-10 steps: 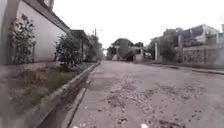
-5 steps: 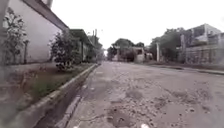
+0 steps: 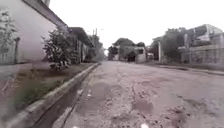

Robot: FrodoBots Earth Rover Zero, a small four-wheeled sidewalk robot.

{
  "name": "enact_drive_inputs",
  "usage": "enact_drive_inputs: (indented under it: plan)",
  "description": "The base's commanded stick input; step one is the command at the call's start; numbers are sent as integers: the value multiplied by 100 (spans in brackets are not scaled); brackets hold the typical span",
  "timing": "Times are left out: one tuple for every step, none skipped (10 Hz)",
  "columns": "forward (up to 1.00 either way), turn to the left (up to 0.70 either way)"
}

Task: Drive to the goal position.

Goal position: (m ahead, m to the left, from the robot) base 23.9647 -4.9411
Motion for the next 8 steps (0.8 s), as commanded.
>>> enact_drive_inputs:
  plan:
    - [85,0]
    - [85,0]
    - [85,0]
    - [85,0]
    - [85,0]
    - [85,0]
    - [85,0]
    - [85,0]
